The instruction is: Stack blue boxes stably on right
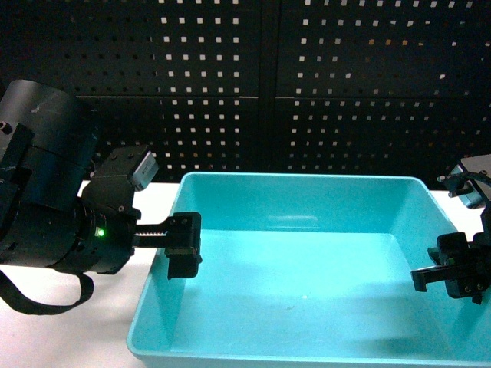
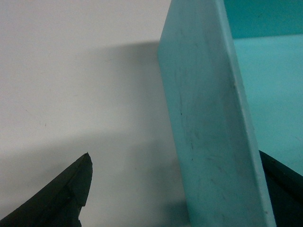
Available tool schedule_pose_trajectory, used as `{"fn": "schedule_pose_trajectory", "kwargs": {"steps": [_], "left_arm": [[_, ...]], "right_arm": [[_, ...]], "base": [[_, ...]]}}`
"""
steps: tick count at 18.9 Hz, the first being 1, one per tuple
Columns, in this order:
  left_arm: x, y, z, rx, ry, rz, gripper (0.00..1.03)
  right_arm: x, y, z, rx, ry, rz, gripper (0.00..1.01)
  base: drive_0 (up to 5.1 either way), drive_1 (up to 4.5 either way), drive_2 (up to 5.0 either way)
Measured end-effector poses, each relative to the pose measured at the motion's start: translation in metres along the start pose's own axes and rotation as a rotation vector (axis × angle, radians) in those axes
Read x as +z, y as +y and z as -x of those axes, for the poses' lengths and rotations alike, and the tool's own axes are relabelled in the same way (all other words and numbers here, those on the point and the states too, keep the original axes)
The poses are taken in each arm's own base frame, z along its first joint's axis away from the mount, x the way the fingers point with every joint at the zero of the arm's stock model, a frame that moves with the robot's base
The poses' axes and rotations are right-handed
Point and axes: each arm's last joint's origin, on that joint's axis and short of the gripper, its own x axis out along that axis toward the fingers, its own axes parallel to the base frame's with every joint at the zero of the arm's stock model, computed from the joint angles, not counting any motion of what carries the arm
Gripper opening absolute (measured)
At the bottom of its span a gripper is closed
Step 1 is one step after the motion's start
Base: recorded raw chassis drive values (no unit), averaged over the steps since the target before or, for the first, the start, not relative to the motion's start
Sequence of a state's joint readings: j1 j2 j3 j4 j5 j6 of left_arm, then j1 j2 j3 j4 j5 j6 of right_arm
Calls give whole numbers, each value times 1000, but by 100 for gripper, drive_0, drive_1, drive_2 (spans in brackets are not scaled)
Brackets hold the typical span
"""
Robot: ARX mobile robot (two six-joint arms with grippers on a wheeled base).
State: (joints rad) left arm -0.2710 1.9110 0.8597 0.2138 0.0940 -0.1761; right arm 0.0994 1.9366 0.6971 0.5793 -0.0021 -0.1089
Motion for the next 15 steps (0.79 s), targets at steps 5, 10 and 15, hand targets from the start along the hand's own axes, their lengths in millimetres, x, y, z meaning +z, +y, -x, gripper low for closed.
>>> {"fn": "schedule_pose_trajectory", "kwargs": {"steps": [5,10,15], "left_arm": [[-5,-7,0,-3,45,1,98],[-5,-11,0,-11,76,61,97],[2,-19,0,12,70,46,45]], "right_arm": [[-2,3,2,19,-14,-97,8],[-2,8,3,15,-21,-91,8],[0,15,3,9,-16,-84,8]], "base": [[0,0,0],[0,0,0],[0,0,0]]}}
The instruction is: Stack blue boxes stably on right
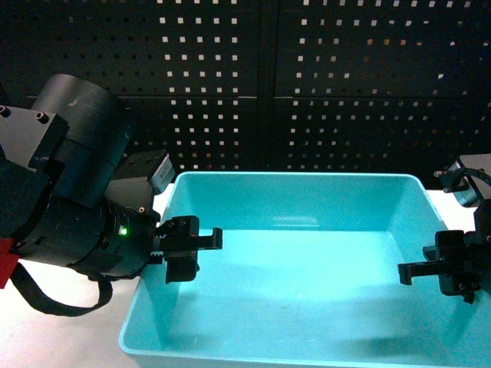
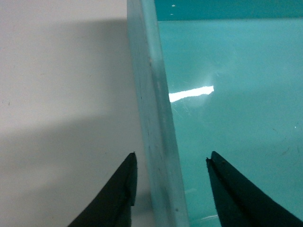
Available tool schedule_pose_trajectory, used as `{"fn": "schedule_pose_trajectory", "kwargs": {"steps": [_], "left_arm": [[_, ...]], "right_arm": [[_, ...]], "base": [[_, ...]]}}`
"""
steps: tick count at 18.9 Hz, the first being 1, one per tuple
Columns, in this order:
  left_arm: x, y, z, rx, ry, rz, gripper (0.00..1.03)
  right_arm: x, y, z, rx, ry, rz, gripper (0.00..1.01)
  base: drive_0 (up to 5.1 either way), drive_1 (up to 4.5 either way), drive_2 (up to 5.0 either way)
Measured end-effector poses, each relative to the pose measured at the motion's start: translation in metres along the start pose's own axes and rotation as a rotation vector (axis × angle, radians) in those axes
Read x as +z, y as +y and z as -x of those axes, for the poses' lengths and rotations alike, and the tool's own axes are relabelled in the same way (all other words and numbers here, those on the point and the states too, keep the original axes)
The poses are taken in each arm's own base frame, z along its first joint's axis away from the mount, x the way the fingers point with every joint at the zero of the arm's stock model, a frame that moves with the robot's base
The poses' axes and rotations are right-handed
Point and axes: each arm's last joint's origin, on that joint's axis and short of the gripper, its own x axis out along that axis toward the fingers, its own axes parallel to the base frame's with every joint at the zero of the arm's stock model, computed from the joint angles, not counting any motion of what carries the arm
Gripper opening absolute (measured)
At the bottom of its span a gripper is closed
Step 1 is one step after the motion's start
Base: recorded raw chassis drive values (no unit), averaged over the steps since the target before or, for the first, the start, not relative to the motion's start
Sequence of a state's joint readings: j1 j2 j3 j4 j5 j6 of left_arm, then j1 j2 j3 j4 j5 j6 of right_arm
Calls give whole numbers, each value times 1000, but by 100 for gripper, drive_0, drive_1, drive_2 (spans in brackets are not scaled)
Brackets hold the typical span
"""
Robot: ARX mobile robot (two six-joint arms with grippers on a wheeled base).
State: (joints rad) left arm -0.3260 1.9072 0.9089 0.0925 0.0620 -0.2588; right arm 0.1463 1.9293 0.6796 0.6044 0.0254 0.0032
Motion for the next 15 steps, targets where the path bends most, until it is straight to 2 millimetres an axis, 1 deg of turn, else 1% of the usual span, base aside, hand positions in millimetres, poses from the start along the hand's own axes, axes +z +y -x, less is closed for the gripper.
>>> {"fn": "schedule_pose_trajectory", "kwargs": {"steps": [1,2,6,11,15], "left_arm": [[0,0,0,19,5,0,20],[1,2,-1,45,0,25,2],[1,3,-1,43,-9,27,2],[-4,1,-1,63,-59,-2,2],[-3,0,1,74,-88,-30,2]], "right_arm": [[1,2,0,3,-2,3,8],[1,3,0,8,-2,0,8],[1,3,0,13,-4,-2,8],[-1,1,2,18,-22,-8,8],[2,-3,5,18,-31,-30,8]], "base": [[0,0,0],[0,0,0],[0,0,0],[0,0,0],[0,0,0]]}}
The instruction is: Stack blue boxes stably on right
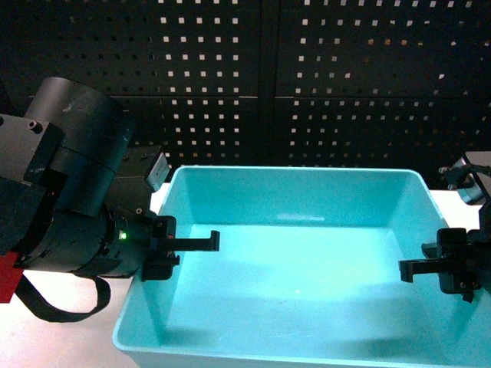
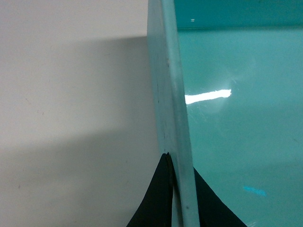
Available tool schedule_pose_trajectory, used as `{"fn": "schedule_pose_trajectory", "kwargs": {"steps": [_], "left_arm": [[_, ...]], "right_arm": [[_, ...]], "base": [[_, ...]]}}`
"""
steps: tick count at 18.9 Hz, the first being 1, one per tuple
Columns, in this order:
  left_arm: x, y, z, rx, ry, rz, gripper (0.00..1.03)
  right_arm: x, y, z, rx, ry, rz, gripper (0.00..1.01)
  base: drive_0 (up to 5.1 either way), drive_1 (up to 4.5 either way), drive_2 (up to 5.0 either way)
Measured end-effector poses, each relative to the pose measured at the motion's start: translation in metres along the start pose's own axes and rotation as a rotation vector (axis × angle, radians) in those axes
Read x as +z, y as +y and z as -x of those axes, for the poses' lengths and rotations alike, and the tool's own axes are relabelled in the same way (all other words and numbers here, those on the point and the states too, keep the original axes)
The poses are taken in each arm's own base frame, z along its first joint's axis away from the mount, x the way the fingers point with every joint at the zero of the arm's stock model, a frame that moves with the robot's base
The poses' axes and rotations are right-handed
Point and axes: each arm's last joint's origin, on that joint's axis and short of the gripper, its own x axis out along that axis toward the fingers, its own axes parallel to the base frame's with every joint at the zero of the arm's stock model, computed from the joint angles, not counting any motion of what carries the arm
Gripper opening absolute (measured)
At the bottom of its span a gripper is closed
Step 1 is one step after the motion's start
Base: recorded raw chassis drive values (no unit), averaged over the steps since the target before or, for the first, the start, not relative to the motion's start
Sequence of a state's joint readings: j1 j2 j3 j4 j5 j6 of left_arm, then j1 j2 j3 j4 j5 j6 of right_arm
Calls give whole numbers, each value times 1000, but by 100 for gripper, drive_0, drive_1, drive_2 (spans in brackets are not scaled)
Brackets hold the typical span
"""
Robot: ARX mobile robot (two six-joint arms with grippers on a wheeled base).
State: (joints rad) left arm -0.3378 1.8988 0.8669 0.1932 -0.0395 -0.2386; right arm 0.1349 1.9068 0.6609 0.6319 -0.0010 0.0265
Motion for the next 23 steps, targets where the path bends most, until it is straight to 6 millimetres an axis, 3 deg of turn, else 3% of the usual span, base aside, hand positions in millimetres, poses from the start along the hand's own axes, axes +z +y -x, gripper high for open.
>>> {"fn": "schedule_pose_trajectory", "kwargs": {"steps": [5,9,16,23], "left_arm": [[9,0,7,-2,-41,-18,2],[43,-4,23,-43,-127,-18,2],[77,-8,38,-70,-193,-15,2],[121,-21,70,-104,-322,-32,2]], "right_arm": [[21,-3,8,4,-63,-1,8],[52,-7,13,-6,-144,3,8],[95,-12,23,-11,-227,-2,7],[150,-19,47,-16,-355,-2,7]], "base": [[0,0,0],[0,0,0],[0,0,0],[0,0,0]]}}
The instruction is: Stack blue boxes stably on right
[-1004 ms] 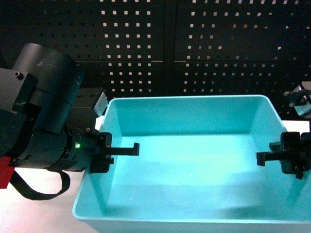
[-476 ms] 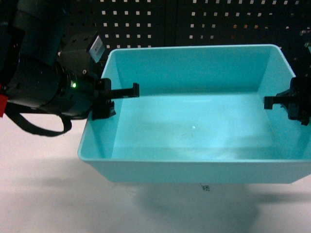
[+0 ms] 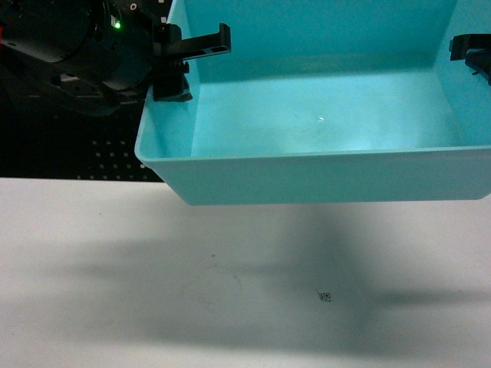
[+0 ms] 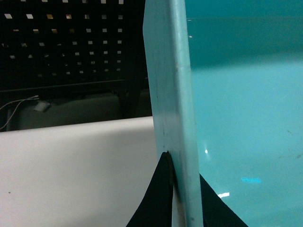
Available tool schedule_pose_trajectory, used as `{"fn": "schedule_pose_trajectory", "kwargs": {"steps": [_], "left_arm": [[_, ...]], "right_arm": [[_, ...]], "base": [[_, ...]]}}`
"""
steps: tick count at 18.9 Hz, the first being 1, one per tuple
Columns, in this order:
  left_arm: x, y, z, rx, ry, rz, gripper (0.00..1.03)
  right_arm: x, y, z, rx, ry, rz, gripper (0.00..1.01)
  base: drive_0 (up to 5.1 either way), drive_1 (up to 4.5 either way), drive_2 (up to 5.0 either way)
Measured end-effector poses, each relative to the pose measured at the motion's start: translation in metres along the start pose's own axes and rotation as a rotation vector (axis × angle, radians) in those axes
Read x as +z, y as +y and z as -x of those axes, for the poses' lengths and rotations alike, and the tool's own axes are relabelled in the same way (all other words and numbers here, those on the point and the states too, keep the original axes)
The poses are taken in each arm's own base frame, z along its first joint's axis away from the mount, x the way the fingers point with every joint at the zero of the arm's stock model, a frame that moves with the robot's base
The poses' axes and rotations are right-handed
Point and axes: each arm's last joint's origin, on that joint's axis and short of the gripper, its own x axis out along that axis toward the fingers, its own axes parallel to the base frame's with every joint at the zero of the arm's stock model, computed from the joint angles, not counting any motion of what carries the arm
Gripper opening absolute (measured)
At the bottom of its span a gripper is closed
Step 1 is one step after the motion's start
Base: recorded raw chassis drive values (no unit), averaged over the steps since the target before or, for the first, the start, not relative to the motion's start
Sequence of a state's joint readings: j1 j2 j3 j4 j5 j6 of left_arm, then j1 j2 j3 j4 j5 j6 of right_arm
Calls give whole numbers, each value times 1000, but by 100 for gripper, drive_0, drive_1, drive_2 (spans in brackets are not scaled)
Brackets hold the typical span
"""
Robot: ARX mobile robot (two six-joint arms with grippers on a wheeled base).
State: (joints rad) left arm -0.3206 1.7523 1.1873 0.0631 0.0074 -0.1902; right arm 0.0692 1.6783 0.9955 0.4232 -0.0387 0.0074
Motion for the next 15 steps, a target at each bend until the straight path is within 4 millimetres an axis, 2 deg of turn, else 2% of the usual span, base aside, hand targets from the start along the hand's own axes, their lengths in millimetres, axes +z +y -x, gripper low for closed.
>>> {"fn": "schedule_pose_trajectory", "kwargs": {"steps": [15], "left_arm": [[-6,1,2,11,-18,-16,2]], "right_arm": [[-2,1,4,1,-8,7,7]], "base": [[0,0,0]]}}
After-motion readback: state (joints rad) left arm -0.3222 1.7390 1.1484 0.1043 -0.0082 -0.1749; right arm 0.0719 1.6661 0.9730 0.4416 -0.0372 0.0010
